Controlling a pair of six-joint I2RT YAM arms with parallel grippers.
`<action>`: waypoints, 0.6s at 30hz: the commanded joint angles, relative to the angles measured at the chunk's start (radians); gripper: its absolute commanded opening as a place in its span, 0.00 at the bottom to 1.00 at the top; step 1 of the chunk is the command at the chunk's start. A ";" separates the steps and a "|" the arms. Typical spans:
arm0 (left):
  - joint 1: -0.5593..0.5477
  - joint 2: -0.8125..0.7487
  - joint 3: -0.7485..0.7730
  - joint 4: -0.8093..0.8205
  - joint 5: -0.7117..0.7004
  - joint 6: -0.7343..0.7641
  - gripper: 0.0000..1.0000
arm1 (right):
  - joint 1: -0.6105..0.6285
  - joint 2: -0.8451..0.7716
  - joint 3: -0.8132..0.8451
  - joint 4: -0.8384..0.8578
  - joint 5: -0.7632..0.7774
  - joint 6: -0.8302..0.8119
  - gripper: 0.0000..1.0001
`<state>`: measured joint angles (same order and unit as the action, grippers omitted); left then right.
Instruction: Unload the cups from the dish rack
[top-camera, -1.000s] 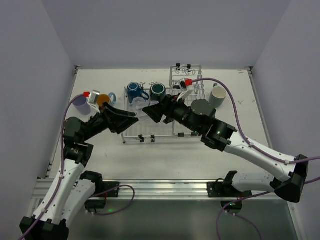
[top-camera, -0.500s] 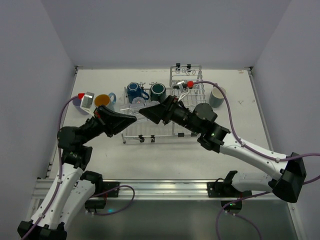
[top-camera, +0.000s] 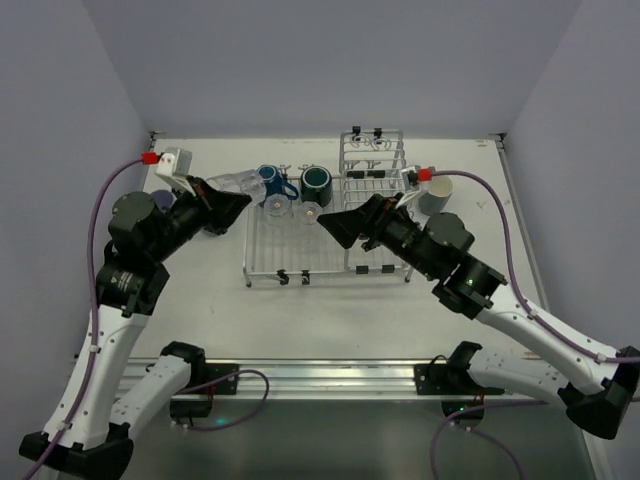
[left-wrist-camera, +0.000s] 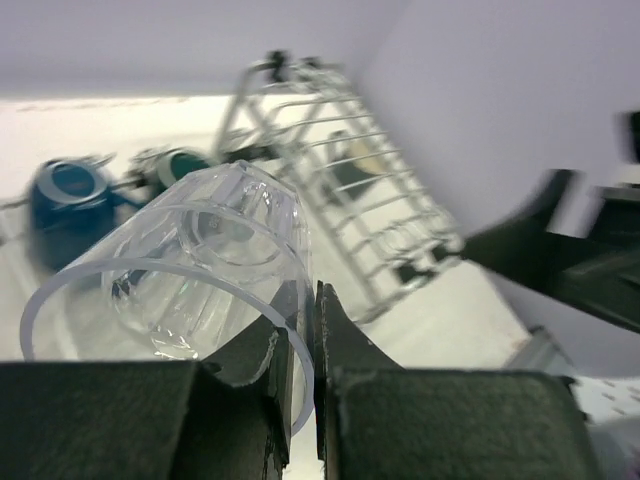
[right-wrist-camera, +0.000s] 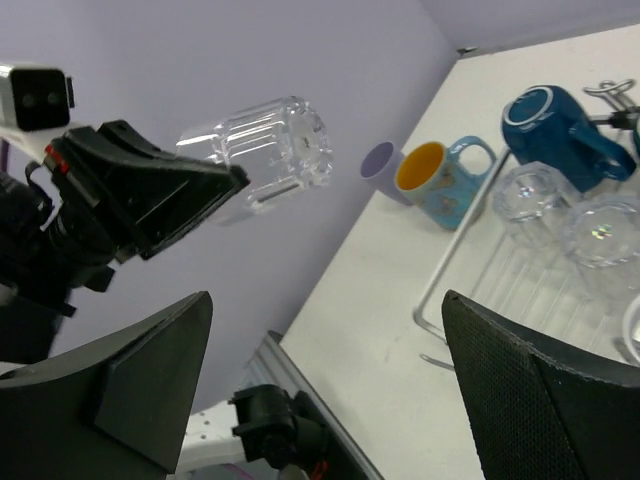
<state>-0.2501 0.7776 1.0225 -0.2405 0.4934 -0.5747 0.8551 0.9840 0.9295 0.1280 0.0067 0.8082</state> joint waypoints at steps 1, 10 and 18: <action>-0.002 0.069 0.071 -0.365 -0.321 0.238 0.00 | -0.001 -0.054 0.043 -0.168 0.098 -0.136 0.99; 0.009 0.201 -0.038 -0.442 -0.630 0.288 0.00 | -0.001 -0.102 0.084 -0.304 0.113 -0.257 0.99; 0.029 0.353 -0.094 -0.438 -0.656 0.282 0.00 | -0.001 -0.139 0.091 -0.353 0.088 -0.310 0.99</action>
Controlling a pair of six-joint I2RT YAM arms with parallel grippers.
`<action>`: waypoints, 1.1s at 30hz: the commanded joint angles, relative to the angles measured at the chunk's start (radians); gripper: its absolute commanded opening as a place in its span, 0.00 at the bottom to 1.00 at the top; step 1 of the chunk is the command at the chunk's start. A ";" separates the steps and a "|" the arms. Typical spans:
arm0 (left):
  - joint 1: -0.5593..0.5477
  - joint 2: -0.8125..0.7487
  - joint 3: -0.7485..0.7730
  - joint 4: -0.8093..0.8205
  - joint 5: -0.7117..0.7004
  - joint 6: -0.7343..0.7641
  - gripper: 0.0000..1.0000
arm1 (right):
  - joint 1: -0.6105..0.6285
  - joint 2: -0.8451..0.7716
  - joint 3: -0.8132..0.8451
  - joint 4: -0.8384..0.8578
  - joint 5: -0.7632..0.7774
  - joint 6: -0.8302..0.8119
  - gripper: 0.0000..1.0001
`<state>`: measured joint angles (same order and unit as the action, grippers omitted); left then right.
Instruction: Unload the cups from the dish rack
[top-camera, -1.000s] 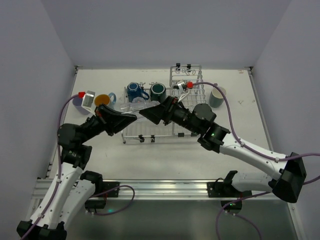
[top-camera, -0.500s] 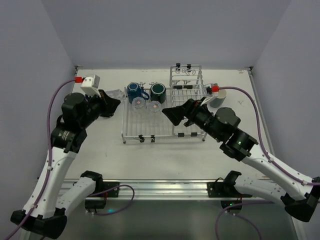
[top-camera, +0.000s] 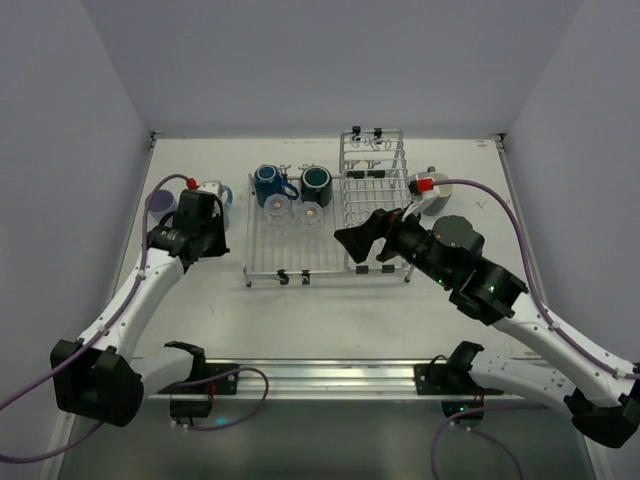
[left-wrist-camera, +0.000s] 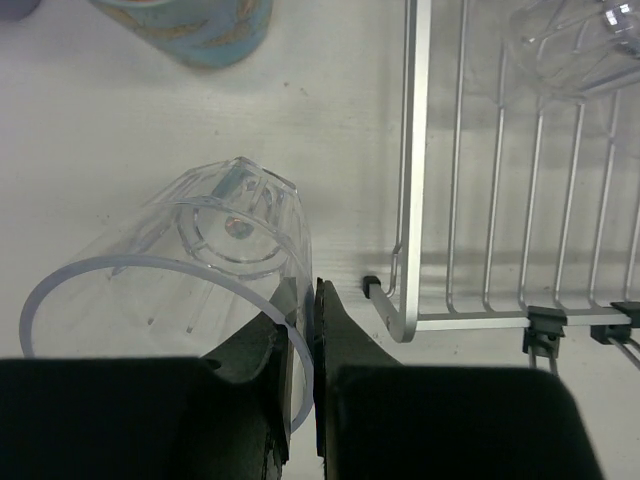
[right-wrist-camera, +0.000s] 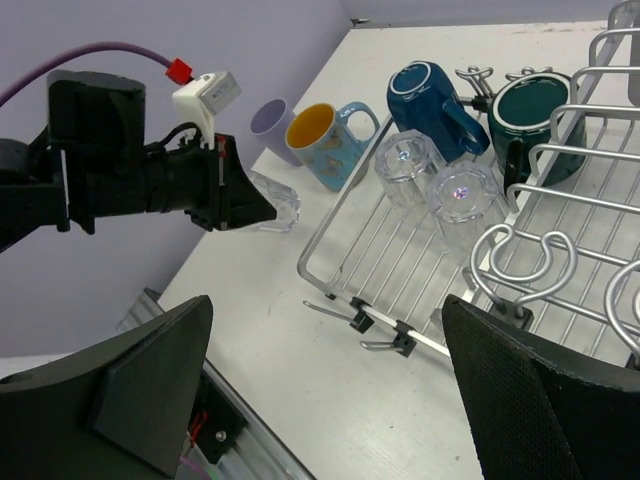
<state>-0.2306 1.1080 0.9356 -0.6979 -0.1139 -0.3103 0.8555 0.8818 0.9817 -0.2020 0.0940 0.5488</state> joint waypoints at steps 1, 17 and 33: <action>0.011 0.048 -0.012 0.027 -0.046 0.005 0.00 | -0.001 -0.046 0.035 -0.024 0.003 -0.053 0.99; 0.051 0.297 -0.078 0.124 -0.139 -0.006 0.22 | -0.001 -0.142 -0.021 -0.036 0.041 -0.093 0.99; 0.028 -0.065 0.101 0.119 0.080 -0.041 0.89 | -0.001 -0.084 -0.017 -0.024 0.042 -0.079 0.99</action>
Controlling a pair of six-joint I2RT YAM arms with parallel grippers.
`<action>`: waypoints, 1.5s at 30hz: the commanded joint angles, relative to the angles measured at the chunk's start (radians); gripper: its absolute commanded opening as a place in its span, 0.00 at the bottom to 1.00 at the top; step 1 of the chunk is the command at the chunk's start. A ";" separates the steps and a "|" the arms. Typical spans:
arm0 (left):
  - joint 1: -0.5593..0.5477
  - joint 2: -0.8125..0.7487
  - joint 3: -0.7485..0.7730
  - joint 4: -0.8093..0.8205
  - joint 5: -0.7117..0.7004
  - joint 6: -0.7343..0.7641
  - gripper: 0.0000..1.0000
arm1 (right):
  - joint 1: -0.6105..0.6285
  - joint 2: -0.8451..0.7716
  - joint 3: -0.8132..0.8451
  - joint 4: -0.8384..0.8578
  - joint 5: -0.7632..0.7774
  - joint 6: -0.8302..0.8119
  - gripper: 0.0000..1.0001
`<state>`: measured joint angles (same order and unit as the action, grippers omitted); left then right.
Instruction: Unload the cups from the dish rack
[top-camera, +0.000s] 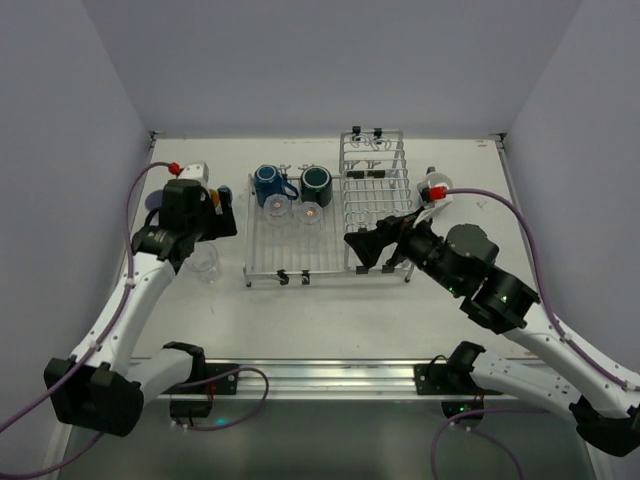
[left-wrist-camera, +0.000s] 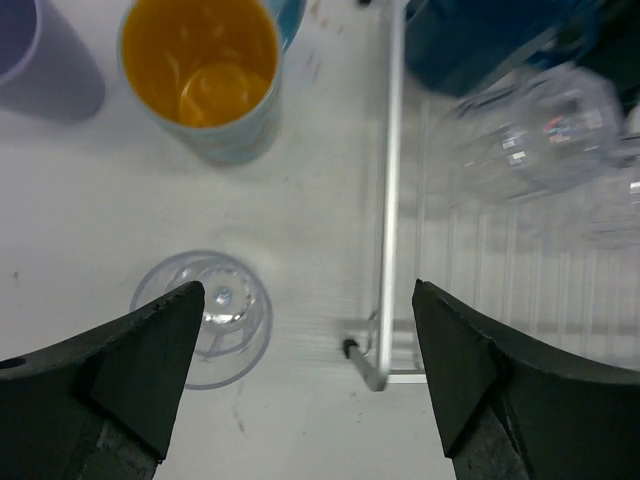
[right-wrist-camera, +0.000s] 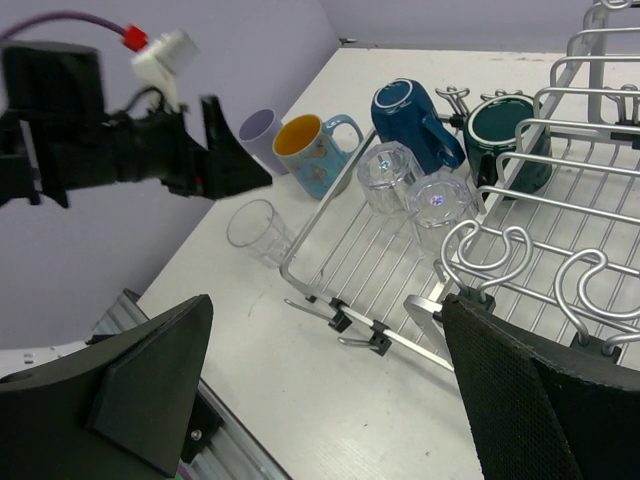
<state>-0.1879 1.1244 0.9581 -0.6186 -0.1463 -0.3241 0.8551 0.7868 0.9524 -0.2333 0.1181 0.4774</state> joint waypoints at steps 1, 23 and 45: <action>-0.028 -0.092 0.086 0.048 0.126 -0.038 0.89 | -0.001 0.014 0.011 0.012 0.018 -0.005 0.99; -0.283 0.351 0.246 0.295 -0.045 -0.098 0.88 | -0.001 0.045 0.000 0.035 0.020 0.000 0.99; -0.285 0.506 0.294 0.318 -0.150 -0.030 0.38 | -0.001 0.071 -0.027 0.068 -0.012 0.010 0.99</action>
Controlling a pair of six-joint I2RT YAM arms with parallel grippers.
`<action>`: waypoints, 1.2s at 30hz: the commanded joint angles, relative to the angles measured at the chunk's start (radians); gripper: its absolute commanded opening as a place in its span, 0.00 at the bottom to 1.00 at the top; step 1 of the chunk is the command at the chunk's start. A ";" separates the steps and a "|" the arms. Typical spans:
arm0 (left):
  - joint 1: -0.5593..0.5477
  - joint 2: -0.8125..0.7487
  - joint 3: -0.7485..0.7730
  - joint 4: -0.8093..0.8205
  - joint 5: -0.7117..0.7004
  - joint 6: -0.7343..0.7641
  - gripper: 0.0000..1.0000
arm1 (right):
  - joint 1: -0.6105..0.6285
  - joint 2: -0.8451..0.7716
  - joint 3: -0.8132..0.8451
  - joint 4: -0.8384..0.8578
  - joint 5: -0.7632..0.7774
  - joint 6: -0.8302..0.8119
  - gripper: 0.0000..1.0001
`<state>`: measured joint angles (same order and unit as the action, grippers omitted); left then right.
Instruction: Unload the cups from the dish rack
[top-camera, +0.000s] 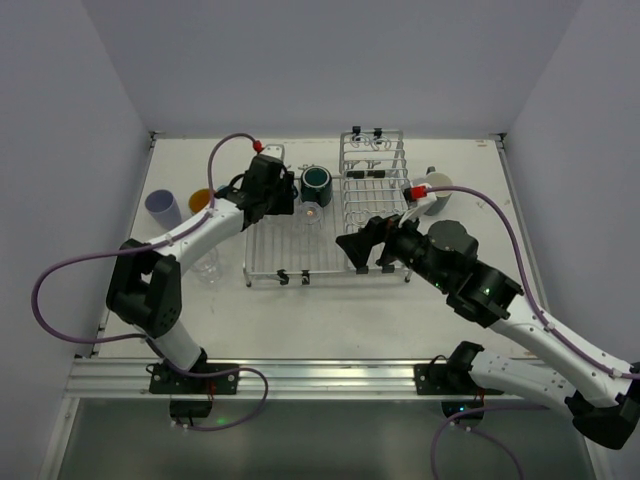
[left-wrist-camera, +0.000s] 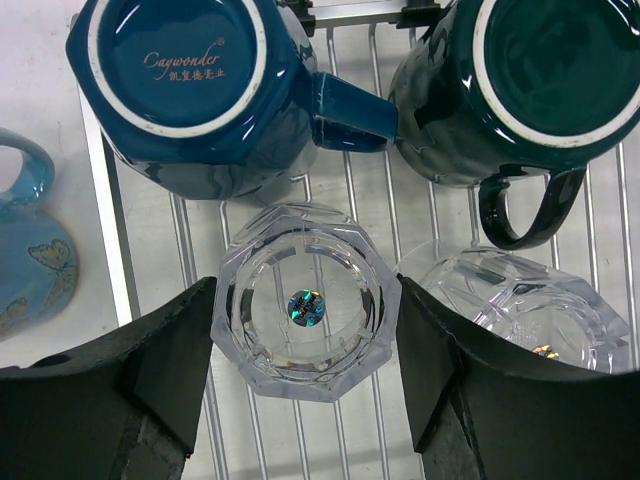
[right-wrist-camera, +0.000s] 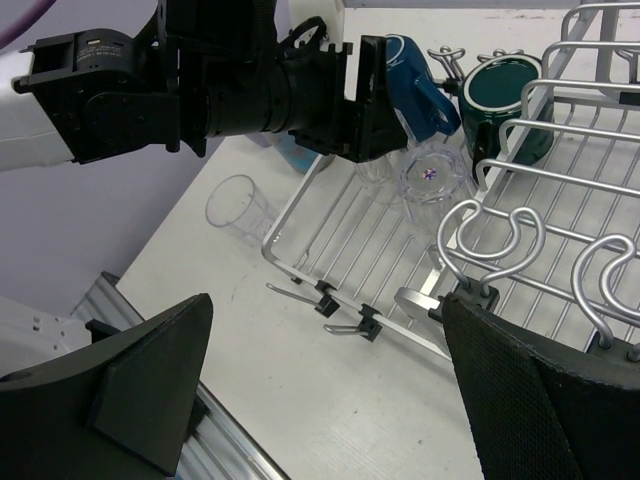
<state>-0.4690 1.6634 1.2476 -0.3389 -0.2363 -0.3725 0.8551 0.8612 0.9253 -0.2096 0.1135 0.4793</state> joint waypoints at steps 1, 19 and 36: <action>-0.003 -0.051 -0.010 0.037 -0.060 0.020 0.35 | -0.001 -0.005 0.003 0.045 -0.009 0.010 0.99; -0.003 -0.706 -0.235 0.184 0.468 -0.218 0.22 | 0.001 -0.062 -0.201 0.472 -0.115 0.340 0.94; -0.008 -0.843 -0.438 0.686 0.874 -0.600 0.20 | 0.002 -0.053 -0.186 0.587 -0.230 0.361 0.81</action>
<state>-0.4721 0.8490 0.8032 0.1860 0.5514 -0.8894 0.8562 0.8135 0.6968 0.2916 -0.0845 0.8341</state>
